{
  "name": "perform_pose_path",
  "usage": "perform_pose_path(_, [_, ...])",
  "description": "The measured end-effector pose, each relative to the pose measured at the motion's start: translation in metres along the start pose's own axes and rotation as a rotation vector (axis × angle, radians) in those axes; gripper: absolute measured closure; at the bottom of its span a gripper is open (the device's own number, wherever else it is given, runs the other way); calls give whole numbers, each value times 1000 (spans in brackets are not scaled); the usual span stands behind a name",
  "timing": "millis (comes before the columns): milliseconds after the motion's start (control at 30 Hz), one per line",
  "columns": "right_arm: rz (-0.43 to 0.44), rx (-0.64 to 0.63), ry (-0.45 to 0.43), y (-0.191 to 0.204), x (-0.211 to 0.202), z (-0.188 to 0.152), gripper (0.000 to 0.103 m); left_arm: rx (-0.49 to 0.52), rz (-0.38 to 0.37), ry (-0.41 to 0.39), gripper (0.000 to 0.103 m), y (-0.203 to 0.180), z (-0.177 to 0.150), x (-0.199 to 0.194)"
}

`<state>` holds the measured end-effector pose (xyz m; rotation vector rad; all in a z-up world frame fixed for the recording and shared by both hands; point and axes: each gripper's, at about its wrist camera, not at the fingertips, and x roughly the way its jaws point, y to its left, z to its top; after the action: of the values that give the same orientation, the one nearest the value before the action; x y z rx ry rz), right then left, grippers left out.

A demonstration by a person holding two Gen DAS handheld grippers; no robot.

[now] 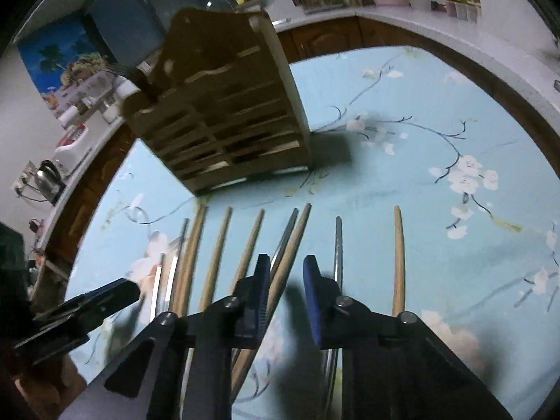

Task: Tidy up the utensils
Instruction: 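Lower the left tool onto a steel chopstick while the right tool lowers onto another chopstick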

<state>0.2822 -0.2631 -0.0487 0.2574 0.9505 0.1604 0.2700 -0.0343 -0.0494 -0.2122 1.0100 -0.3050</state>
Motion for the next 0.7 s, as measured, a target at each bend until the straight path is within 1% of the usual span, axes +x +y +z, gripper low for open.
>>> perform_pose_path(33, [-7,-3,11,0,4,2,91,3,2,9,73,0,1,4])
perform_pose_path(133, [-17,-20,31,2,14,7,93,14,7,35,81,0,4,15])
perform_pose_path(200, [-26,-32,28,2,18,12,95,31,13,32,88,-2,7,19])
perform_pose_path(267, [-9,-11,32,-3,20,17,96,39,14,35,95,-1,10,23])
perform_pose_path(300, [-5,-5,33,-4,20,19,96,34,10,35,96,0,11,24])
perform_pose_path(400, [-11,-26,28,-1,23,23,96,26,-13,39,97,3,14,27])
perform_pose_path(567, [-11,-56,38,1,27,28,96,51,-2,37,97,-2,16,29])
perform_pose_path(700, [-2,-74,45,-2,28,30,96,51,-10,33,98,-2,16,30])
